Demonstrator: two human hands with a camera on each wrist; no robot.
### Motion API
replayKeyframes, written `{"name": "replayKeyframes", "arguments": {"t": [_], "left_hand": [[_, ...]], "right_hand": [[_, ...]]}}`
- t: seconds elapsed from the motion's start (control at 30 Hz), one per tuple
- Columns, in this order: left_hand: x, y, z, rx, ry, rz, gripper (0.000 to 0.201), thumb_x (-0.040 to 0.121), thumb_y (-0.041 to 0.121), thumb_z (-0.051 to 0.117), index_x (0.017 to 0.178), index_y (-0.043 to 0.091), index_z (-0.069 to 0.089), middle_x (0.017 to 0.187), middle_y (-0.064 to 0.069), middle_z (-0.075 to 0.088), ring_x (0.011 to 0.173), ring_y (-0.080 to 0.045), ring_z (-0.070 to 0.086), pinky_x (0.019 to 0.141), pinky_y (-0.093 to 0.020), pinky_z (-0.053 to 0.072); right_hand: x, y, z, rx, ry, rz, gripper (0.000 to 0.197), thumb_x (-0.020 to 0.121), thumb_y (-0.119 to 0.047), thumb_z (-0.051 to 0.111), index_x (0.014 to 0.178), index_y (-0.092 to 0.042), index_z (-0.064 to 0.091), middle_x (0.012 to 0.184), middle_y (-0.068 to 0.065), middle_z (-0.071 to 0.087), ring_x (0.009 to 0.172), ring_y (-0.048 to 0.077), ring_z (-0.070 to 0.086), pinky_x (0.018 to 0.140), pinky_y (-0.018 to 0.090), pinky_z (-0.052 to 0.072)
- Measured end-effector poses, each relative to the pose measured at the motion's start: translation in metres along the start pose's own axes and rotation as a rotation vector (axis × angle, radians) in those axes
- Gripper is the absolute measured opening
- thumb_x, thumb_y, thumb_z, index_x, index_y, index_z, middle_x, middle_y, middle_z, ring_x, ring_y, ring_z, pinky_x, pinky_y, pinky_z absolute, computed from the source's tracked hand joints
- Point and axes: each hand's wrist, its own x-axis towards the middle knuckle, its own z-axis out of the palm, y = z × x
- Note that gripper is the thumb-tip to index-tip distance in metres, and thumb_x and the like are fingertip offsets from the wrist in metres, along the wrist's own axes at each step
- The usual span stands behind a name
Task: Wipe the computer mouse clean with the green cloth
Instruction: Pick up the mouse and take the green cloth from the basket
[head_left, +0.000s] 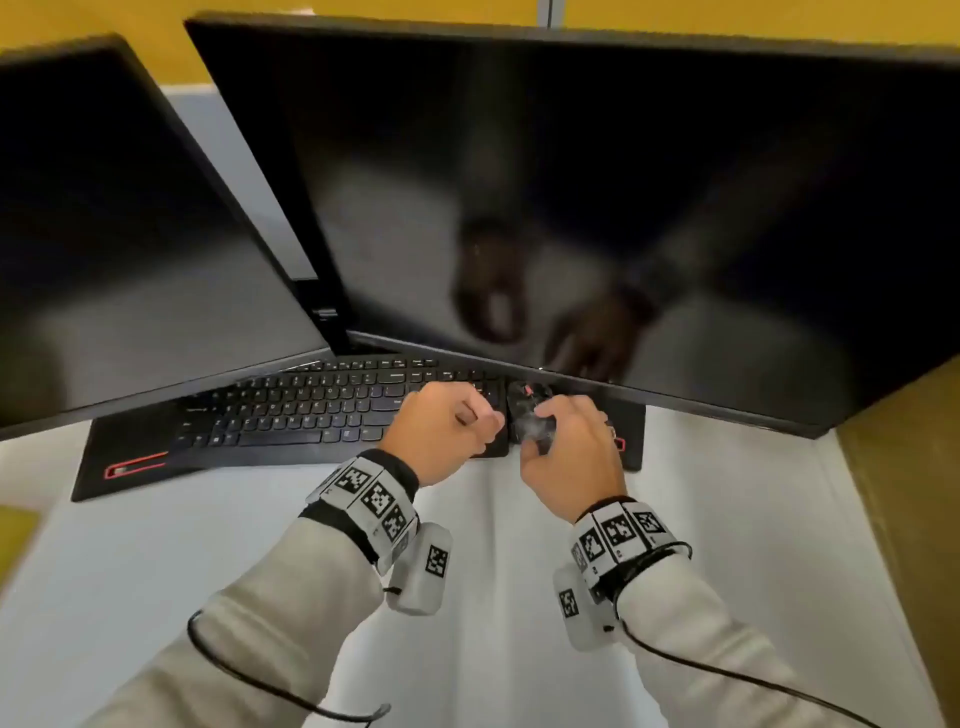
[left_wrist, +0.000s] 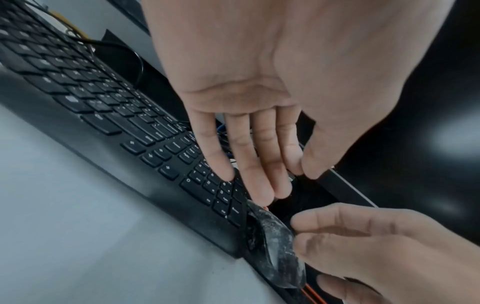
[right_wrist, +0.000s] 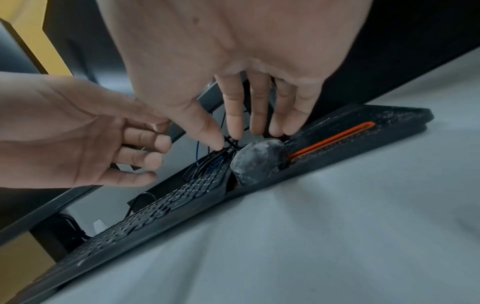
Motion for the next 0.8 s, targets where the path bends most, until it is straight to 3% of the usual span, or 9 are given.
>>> {"name": "replayKeyframes", "arguments": {"t": [0.1, 0.17, 0.33, 0.47, 0.53, 0.63, 0.73, 0.8], "left_hand": [[0.006, -0.012, 0.003, -0.008, 0.013, 0.019, 0.017, 0.091, 0.029, 0.076, 0.078, 0.019, 0.072, 0.074, 0.0, 0.078, 0.067, -0.013, 0.077, 0.078, -0.039, 0.063], [0.009, -0.018, 0.008, 0.01, -0.01, 0.037, 0.017, 0.091, 0.031, 0.076, 0.078, 0.023, 0.072, 0.076, 0.002, 0.078, 0.068, -0.01, 0.076, 0.078, -0.035, 0.063], [0.013, -0.025, 0.012, 0.073, -0.063, 0.052, 0.019, 0.089, 0.046, 0.074, 0.081, 0.029, 0.075, 0.079, 0.008, 0.079, 0.073, -0.008, 0.076, 0.082, -0.035, 0.062], [0.009, -0.017, 0.013, 0.113, -0.149, 0.075, 0.042, 0.094, 0.061, 0.061, 0.078, 0.027, 0.079, 0.08, 0.008, 0.08, 0.075, -0.009, 0.077, 0.084, -0.036, 0.062], [0.004, -0.011, 0.009, 0.103, -0.141, 0.095, 0.051, 0.098, 0.061, 0.056, 0.07, 0.023, 0.076, 0.075, 0.005, 0.08, 0.069, -0.01, 0.076, 0.08, -0.033, 0.062], [-0.008, -0.008, -0.001, -0.072, -0.081, 0.113, 0.047, 0.096, 0.05, 0.066, 0.064, 0.016, 0.067, 0.063, 0.002, 0.073, 0.061, -0.011, 0.071, 0.073, -0.033, 0.061], [-0.016, -0.014, -0.016, -0.255, -0.063, 0.068, 0.048, 0.095, 0.045, 0.07, 0.071, 0.003, 0.067, 0.068, -0.007, 0.074, 0.069, -0.017, 0.074, 0.086, -0.043, 0.064], [-0.021, -0.024, -0.025, -0.271, -0.068, 0.074, 0.043, 0.094, 0.04, 0.072, 0.07, 0.005, 0.063, 0.061, -0.003, 0.068, 0.062, -0.013, 0.069, 0.084, -0.04, 0.063]], "right_hand": [[0.005, -0.001, 0.01, -0.017, 0.037, 0.01, 0.043, 0.079, -0.026, 0.077, 0.117, -0.018, 0.058, 0.129, 0.007, 0.054, 0.114, 0.037, 0.055, 0.098, 0.044, 0.05], [0.008, -0.001, 0.015, -0.026, 0.039, 0.017, 0.047, 0.077, -0.027, 0.079, 0.116, -0.019, 0.055, 0.127, 0.008, 0.054, 0.115, 0.038, 0.055, 0.099, 0.047, 0.051], [0.007, 0.007, 0.01, 0.002, 0.1, 0.08, 0.044, 0.073, -0.037, 0.081, 0.105, -0.023, 0.055, 0.103, 0.001, 0.062, 0.098, 0.028, 0.062, 0.082, 0.034, 0.052], [-0.012, 0.005, 0.003, 0.134, 0.148, 0.058, 0.045, 0.067, -0.044, 0.08, 0.098, -0.029, 0.051, 0.089, -0.008, 0.065, 0.086, 0.017, 0.065, 0.076, 0.037, 0.057], [-0.02, -0.004, 0.001, 0.19, 0.192, -0.003, 0.045, 0.066, -0.045, 0.08, 0.096, -0.031, 0.05, 0.089, -0.01, 0.064, 0.084, 0.013, 0.064, 0.072, 0.034, 0.057], [-0.03, -0.026, 0.002, 0.237, 0.293, -0.138, 0.042, 0.068, -0.048, 0.077, 0.096, -0.034, 0.048, 0.092, -0.011, 0.061, 0.086, 0.013, 0.062, 0.073, 0.035, 0.055], [-0.033, -0.042, 0.01, 0.249, 0.305, -0.27, 0.04, 0.072, -0.045, 0.078, 0.097, -0.034, 0.049, 0.097, -0.012, 0.057, 0.09, 0.011, 0.058, 0.072, 0.024, 0.047], [-0.033, -0.046, 0.019, 0.217, 0.235, -0.335, 0.039, 0.073, -0.047, 0.079, 0.097, -0.034, 0.051, 0.098, -0.011, 0.058, 0.092, 0.009, 0.058, 0.069, 0.016, 0.04]]}}
